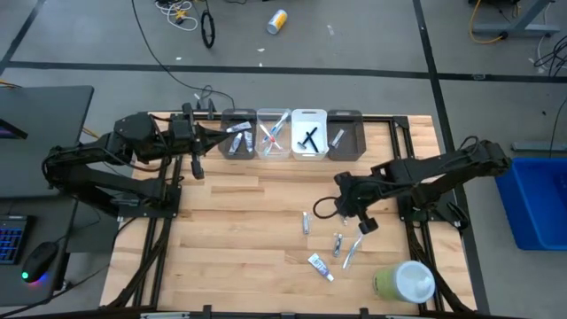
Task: Pick & Place Travel size toiletries
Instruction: Put the silver nail cutter into the white bin
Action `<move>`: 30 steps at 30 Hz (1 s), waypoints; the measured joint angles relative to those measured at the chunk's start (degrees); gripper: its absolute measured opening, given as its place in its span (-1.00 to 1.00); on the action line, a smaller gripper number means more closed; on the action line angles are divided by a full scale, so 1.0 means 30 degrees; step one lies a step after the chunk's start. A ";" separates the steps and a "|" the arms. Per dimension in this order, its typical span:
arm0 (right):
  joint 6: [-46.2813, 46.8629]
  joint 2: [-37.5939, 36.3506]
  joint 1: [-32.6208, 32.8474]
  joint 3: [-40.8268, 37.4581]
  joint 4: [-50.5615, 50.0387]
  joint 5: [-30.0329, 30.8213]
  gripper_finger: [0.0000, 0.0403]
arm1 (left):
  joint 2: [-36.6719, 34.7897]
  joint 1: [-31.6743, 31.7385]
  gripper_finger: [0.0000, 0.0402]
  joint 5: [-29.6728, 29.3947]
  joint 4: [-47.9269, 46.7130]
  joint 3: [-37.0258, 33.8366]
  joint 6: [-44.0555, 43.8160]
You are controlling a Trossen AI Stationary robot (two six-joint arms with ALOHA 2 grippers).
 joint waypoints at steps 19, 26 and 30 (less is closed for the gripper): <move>-0.9662 0.0015 -0.0878 -0.3957 -0.0459 0.2800 -0.52 | 0.0000 0.0000 -0.96 -0.0022 0.0000 0.0000 0.0000; -1.2802 0.0038 -0.0976 -0.5532 -0.0282 0.2737 -0.11 | 0.0000 -0.0001 -0.92 -0.0397 0.0000 0.0000 0.0000; -1.2918 0.0162 -0.0952 -0.6379 0.0863 0.2714 0.04 | 0.0007 0.0000 -0.92 -0.0528 0.0007 0.0000 0.0044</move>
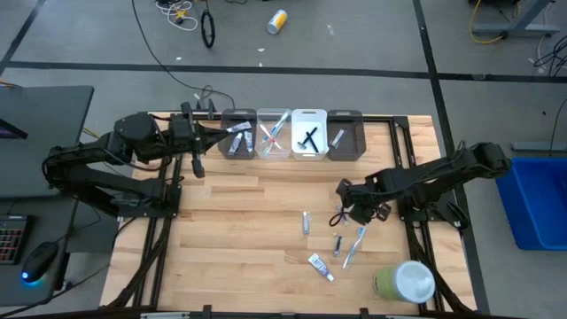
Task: Pick & Place Travel size toiletries
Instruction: Put the silver nail cutter into the white bin
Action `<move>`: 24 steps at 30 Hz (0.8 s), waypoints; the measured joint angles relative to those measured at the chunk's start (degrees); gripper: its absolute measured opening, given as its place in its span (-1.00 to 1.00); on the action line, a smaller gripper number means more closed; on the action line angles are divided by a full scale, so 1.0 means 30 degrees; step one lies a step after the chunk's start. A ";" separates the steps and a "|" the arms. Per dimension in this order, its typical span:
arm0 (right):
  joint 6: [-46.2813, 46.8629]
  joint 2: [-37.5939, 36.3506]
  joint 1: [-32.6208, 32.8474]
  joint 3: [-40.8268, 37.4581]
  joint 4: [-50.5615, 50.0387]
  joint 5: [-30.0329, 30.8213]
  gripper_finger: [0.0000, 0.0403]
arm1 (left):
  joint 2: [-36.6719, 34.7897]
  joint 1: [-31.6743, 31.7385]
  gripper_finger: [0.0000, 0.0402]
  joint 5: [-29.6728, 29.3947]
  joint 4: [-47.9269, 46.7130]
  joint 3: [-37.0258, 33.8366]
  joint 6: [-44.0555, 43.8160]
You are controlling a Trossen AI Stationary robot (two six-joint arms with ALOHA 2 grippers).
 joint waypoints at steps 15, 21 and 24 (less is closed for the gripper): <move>-0.2171 0.3361 0.0000 0.0873 0.1343 -0.0034 0.07 | 0.0000 -0.0004 -0.91 -0.0208 -0.0007 0.0000 -0.0036; -0.2333 0.3948 -0.0004 0.1912 0.1436 -0.1079 0.05 | 0.0000 0.0003 -0.91 -0.0208 -0.0007 0.0000 0.0103; -0.2872 0.4512 0.0000 0.1935 0.1429 -0.1375 0.06 | 0.0000 0.0001 -0.91 -0.0206 -0.0007 0.0000 0.0240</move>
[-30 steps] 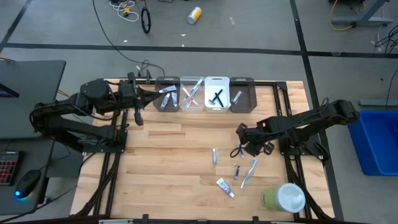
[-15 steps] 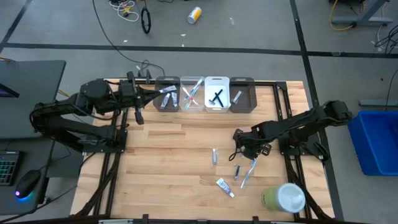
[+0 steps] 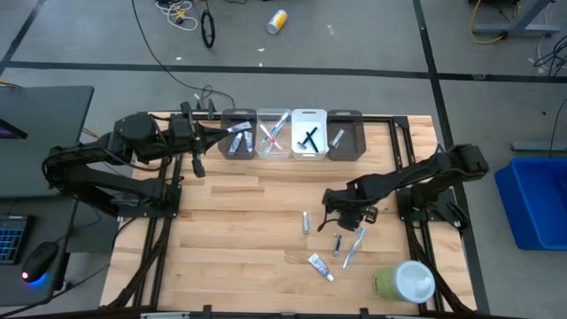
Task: Pick & Place Travel size toiletries
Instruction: Put the silver nail cutter into the white bin
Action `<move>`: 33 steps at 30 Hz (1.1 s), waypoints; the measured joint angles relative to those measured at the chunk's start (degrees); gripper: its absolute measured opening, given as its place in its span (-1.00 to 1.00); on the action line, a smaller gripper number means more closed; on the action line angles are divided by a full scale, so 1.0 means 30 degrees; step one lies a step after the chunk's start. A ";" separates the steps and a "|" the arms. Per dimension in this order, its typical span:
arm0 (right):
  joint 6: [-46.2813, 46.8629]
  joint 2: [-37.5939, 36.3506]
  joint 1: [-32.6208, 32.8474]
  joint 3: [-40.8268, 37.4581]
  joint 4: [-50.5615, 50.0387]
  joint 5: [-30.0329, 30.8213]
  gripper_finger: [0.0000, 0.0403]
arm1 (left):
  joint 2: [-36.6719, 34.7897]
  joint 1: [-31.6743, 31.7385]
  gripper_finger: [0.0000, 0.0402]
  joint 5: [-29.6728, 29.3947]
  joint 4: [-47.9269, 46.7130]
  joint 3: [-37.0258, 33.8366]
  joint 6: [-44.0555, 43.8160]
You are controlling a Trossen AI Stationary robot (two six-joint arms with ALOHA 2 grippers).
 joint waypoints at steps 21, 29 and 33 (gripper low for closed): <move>-0.1334 0.1619 -0.0386 0.0014 0.1017 0.1656 -0.09 | 0.0000 -0.0005 -0.91 -0.0002 -0.0001 0.0000 0.0431; -0.0936 0.0856 -0.0549 0.0175 -0.0760 0.0492 -0.14 | 0.0007 -0.0002 -0.91 -0.0002 -0.0004 0.0000 0.0431; -0.2499 0.0856 -0.0928 0.0175 -0.0066 0.0502 -0.16 | 0.0007 -0.0005 -0.91 0.0003 0.0000 0.0000 0.0433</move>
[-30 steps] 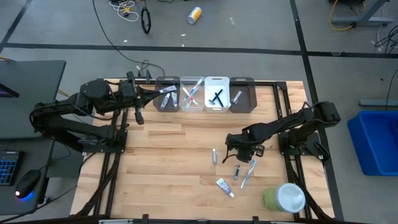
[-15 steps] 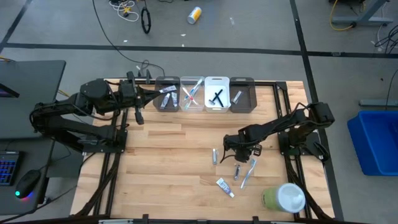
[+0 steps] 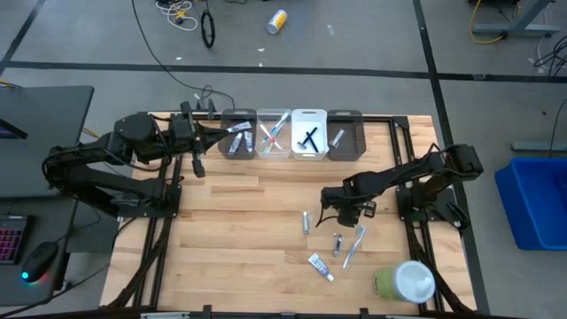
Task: Pick & Place Travel size toiletries
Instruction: Put the silver nail cutter into the white bin
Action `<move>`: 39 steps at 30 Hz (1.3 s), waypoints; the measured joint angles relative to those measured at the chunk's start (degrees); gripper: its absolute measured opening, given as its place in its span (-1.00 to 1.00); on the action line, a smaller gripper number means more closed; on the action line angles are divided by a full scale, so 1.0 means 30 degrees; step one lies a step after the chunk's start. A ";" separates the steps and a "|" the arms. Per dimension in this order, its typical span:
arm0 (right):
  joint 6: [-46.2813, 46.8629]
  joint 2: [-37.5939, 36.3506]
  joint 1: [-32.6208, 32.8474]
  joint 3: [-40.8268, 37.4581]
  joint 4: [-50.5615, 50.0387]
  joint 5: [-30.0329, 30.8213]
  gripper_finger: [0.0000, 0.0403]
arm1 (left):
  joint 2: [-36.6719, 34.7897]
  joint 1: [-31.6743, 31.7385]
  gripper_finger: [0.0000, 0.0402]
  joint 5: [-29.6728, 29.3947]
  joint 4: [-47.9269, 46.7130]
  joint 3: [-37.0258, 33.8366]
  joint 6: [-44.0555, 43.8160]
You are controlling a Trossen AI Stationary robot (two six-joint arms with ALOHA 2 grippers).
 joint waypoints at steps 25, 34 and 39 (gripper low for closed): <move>-0.1741 0.0153 -0.1388 -0.1749 0.1803 0.0461 -0.26 | 0.0000 0.0000 -0.91 -0.0158 0.0007 0.0000 -0.0206; -0.1442 0.0109 -0.1418 -0.2375 0.1814 0.0350 -0.57 | 0.0000 0.0000 -0.91 -0.0151 0.0007 0.0000 -0.0214; -0.1441 0.0109 -0.1418 -0.2382 0.1807 0.0358 -0.71 | 0.0000 0.0002 -0.91 -0.0158 0.0007 0.0000 -0.0214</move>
